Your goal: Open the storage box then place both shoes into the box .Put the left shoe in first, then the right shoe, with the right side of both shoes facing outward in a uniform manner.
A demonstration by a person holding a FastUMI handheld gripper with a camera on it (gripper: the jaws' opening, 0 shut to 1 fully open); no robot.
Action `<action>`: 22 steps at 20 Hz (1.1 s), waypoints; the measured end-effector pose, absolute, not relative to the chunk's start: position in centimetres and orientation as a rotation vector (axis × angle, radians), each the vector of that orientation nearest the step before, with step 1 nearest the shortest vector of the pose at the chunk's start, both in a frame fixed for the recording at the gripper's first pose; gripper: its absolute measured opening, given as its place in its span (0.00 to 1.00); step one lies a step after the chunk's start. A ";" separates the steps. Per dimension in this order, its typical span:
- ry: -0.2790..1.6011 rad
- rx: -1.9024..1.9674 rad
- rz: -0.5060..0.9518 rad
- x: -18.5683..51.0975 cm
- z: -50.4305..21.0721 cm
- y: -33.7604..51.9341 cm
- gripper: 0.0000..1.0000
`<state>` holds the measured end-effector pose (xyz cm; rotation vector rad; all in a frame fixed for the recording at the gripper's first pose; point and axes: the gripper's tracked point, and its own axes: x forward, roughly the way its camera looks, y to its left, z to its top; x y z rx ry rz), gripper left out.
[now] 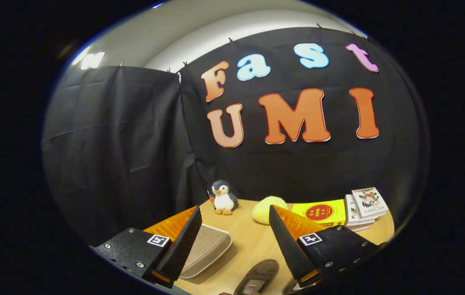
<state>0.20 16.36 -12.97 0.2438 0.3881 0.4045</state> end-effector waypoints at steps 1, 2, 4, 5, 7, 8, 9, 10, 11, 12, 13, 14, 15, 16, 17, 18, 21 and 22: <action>0.409 0.253 0.422 0.3 -13.8 17.2 0.98; 0.439 0.270 0.445 0.0 -15.0 17.8 0.98; 0.517 0.310 0.480 -0.6 -17.9 19.1 0.97; 0.560 0.329 0.494 -1.0 -19.5 19.8 0.98; 0.641 0.365 0.539 -1.9 -22.1 21.3 0.98; 0.678 0.374 0.561 -2.2 -23.4 22.0 0.98; 0.718 0.378 0.582 -2.6 -24.8 22.5 0.98; 0.755 0.387 0.608 -3.3 -26.0 23.0 0.98; 0.793 0.401 0.631 -3.8 -27.1 23.7 0.97; 0.832 0.419 0.654 -4.2 -28.2 24.5 0.98; 0.863 0.429 0.656 -4.3 -29.3 24.8 0.97; 0.881 0.444 0.672 -4.7 -30.4 25.3 0.97; 0.904 0.467 0.693 -5.3 -31.2 26.1 0.97; 0.927 0.517 0.728 -6.0 -31.4 26.9 0.97; 0.941 0.572 0.754 -6.4 -31.2 27.6 0.97; 0.953 0.611 0.774 -6.7 -31.2 28.1 0.97; 0.980 0.714 0.793 -7.5 -31.7 29.4 0.96; 0.983 0.757 0.785 -7.6 -31.8 29.5 0.96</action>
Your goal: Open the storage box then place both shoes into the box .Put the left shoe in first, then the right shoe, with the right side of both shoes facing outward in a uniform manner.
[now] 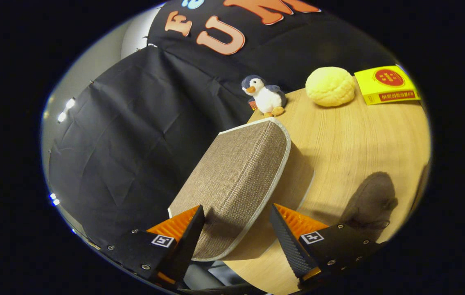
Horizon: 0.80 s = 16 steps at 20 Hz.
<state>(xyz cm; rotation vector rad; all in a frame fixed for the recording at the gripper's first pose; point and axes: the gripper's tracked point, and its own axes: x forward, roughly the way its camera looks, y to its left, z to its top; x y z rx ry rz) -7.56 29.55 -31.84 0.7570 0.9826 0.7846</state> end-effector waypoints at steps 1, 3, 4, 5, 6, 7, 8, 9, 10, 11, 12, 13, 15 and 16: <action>0.987 0.805 0.775 -7.5 -31.9 29.7 0.96; 1.006 0.872 0.764 -7.6 -32.3 30.2 0.96; 1.017 0.902 0.763 -7.8 -32.4 30.4 0.96; 1.024 0.935 0.760 -7.8 -32.3 30.6 0.96; 1.033 0.963 0.755 -7.9 -32.3 30.7 0.96; 1.043 0.979 0.750 -7.9 -32.4 30.7 0.95; 1.049 0.988 0.744 -8.0 -32.3 30.7 0.94; 1.050 1.000 0.740 -7.8 -31.9 30.5 0.90; 1.048 1.027 0.739 -7.6 -31.4 30.4 0.86; 1.049 1.049 0.727 -7.2 -30.9 30.0 0.78; 1.030 1.072 0.724 -6.9 -30.2 29.7 0.76; 1.012 1.106 0.725 -6.4 -29.2 29.3 0.72; 0.977 1.138 0.735 -5.8 -27.2 28.8 0.66; 0.953 1.138 0.739 -5.5 -26.4 28.7 0.64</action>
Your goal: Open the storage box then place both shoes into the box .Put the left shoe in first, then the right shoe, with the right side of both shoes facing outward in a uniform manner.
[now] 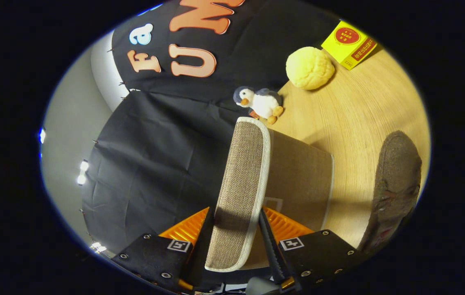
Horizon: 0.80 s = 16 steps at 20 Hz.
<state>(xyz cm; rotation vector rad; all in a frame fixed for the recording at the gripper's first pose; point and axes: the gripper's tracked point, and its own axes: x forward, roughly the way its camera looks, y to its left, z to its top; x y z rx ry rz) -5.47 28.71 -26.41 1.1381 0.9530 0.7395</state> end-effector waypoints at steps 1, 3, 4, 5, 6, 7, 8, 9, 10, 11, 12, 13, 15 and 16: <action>0.928 1.142 0.746 -5.2 -25.4 28.1 0.56; 0.897 1.137 0.750 -4.6 -24.0 28.5 0.42; 0.889 1.137 0.751 -4.5 -23.5 28.4 0.37; 0.879 1.146 0.752 -4.2 -22.9 28.6 0.33; 0.865 1.165 0.752 -4.1 -21.9 28.7 0.31; 0.852 1.176 0.752 -3.9 -21.1 28.8 0.27; 0.840 1.179 0.754 -3.6 -20.4 29.2 0.25; 0.832 1.180 0.758 -3.4 -19.6 29.4 0.21; 0.824 1.183 0.770 -3.2 -18.6 30.0 0.19; 0.821 1.189 0.779 -3.1 -17.6 30.5 0.17; 0.813 1.186 0.789 -2.8 -16.8 31.0 0.15; 0.807 1.177 0.798 -2.6 -16.1 31.6 0.14; 0.808 1.173 0.829 -2.5 -14.7 33.2 0.14; 0.806 1.165 0.843 -2.4 -14.1 34.0 0.14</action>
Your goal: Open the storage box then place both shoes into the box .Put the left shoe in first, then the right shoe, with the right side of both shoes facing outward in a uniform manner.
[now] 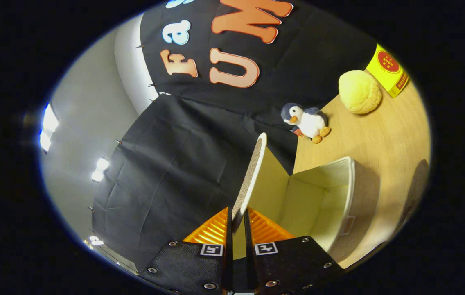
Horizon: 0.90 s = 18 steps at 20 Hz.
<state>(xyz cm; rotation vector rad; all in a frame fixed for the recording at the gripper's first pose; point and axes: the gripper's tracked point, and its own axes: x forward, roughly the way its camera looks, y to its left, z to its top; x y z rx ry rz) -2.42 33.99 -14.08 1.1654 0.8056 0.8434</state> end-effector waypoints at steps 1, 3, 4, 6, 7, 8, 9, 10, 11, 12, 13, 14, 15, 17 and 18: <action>0.801 1.153 0.853 -2.2 -13.6 34.7 0.14; 0.802 1.136 0.868 -2.0 -12.9 36.4 0.14; 0.805 1.130 0.881 -1.9 -12.4 37.4 0.14; 0.814 1.110 0.897 -1.7 -11.8 39.4 0.14; 0.818 1.094 0.905 -1.6 -11.4 40.4 0.14; 0.819 1.077 0.910 -1.6 -11.1 41.4 0.14; 0.821 1.061 0.912 -1.5 -10.8 42.5 0.14; 0.829 1.044 0.911 -1.2 -10.8 43.6 0.14; 0.836 1.030 0.917 -1.5 -10.6 44.6 0.14; 0.841 1.015 0.921 -1.6 -10.6 45.6 0.14; 0.848 0.998 0.925 -1.7 -10.5 46.6 0.14; 0.860 0.976 0.930 -1.9 -10.6 47.6 0.14; 0.874 0.951 0.932 -2.3 -10.8 48.4 0.14; 0.900 0.874 0.921 -2.5 -11.6 49.9 0.21; 0.912 0.844 0.928 -3.1 -11.8 50.2 0.26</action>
